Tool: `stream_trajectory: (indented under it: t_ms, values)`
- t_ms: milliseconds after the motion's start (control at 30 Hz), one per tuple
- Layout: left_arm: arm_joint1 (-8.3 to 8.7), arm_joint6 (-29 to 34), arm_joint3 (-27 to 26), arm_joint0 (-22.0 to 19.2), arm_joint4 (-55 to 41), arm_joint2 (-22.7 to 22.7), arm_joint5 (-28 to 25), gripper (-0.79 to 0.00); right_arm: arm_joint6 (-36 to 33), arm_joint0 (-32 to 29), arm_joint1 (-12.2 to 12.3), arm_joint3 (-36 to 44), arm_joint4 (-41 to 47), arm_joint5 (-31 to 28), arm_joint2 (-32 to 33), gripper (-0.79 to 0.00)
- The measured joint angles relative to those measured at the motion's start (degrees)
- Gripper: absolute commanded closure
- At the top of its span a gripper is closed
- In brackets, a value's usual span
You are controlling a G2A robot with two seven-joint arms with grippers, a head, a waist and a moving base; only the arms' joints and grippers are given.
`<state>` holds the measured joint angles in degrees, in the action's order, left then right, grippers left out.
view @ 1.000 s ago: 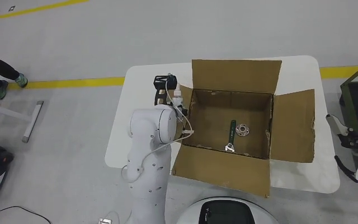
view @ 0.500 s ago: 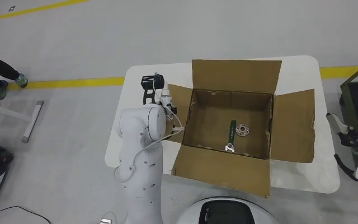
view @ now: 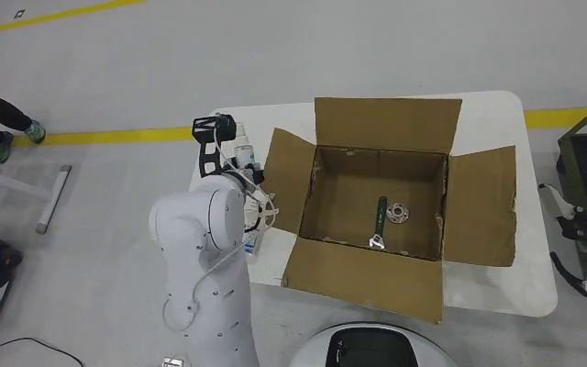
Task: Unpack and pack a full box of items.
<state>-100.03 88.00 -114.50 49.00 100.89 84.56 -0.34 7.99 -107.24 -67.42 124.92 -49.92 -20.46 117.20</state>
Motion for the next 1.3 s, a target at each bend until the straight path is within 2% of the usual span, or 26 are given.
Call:
stream_trajectory:
  t_ms: [167,300,400,567,1067,1167,1300]
  values:
    - [0.39,0.0,-0.9,1.9,5.6,5.1,-5.0,0.0,0.0,0.0,0.0,0.0,0.0,0.0,0.0,-0.785]
    - [0.47,0.0,3.7,3.8,11.5,7.0,-13.4,0.0,0.0,0.0,0.0,0.0,0.0,0.0,0.0,-0.785]
    - [0.12,0.0,7.4,4.4,13.4,8.2,-15.9,0.0,0.0,0.0,0.0,0.0,0.0,0.0,0.0,-0.785]
    - [-0.25,0.0,12.2,4.2,15.8,8.4,-15.9,0.0,0.0,0.0,0.0,0.0,0.0,0.0,0.0,-0.785]
    - [-0.21,-0.1,12.3,4.3,15.8,8.3,-16.0,0.0,0.0,0.0,0.0,0.0,0.0,0.0,0.0,-0.785]
    - [0.38,-5.2,15.2,7.0,20.8,5.6,-18.5,0.0,0.0,0.0,0.0,0.0,0.0,0.0,0.0,-0.785]
    - [1.01,-12.6,21.3,6.2,28.0,6.6,-15.8,0.0,0.0,0.0,0.0,0.0,0.0,0.0,0.0,-0.785]
